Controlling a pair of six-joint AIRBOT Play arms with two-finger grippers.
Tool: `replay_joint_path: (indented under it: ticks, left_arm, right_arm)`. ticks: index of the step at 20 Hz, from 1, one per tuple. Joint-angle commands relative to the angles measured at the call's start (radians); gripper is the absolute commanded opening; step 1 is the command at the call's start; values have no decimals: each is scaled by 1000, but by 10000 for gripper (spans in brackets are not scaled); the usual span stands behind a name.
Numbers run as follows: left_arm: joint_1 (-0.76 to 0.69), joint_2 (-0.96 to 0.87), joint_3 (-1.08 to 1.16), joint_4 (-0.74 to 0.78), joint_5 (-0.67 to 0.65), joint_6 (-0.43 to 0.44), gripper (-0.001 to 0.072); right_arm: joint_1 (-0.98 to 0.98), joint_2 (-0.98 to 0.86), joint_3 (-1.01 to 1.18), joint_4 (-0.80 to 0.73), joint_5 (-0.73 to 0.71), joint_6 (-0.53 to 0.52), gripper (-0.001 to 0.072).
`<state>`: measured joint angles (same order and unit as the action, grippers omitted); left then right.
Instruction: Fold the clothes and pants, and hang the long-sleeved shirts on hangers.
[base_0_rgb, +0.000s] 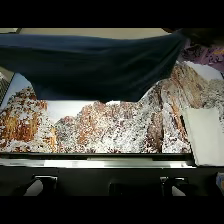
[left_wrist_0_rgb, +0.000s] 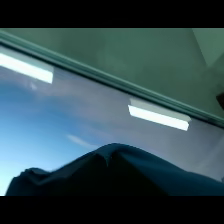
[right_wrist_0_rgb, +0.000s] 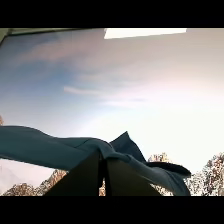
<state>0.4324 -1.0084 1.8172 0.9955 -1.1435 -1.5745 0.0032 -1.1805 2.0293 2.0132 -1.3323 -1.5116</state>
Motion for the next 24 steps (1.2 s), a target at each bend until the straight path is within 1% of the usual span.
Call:
replay_joint_path:
  ticks: [1, 3, 5, 7, 10, 11, 14, 17, 19, 20, 21, 24]
  left_arm:
    - [-4, 168, 110, 232, -86, -130, 12]
    - [-3, 241, 110, 309, -159, -156, 12]
    - [-3, 290, 108, 360, -208, -180, 12]
    - [-4, 300, 107, 372, -224, -189, 12]
    - [-4, 257, 91, 370, -228, -187, 12]
    - [-4, 230, 71, 364, -230, -174, 12]
    - [-5, 116, -29, 301, -229, -89, 12]
    - [-38, -51, -161, 295, -205, -40, 12]
    - [-79, -190, -243, 296, -124, -28, 12]
    - [-99, -261, -270, 297, -69, -29, 13]
    - [-120, -343, -285, 300, -5, -29, 12]
    - [-171, -569, -280, 298, 185, -29, 12]
  right_arm:
    - [0, 194, 59, -57, -115, 24, 25]
    - [0, 296, 59, -112, -98, 71, 25]
    - [0, 360, 59, -167, -73, 118, 25]
    - [0, 378, 59, -192, -39, 160, 25]
    - [0, 327, 58, -192, -13, 201, 25]
    - [0, 288, 58, -192, -19, 203, 25]
    - [0, 135, 40, -176, -31, 219, 25]
    - [1, -63, -32, -101, -4, 214, 25]
    - [3, -224, -54, -67, 18, 205, 25]
    - [14, -311, -58, -67, 47, 178, 25]
    - [25, -391, -59, -60, 83, 159, 25]
    - [60, -612, -59, -64, 247, 148, 25]
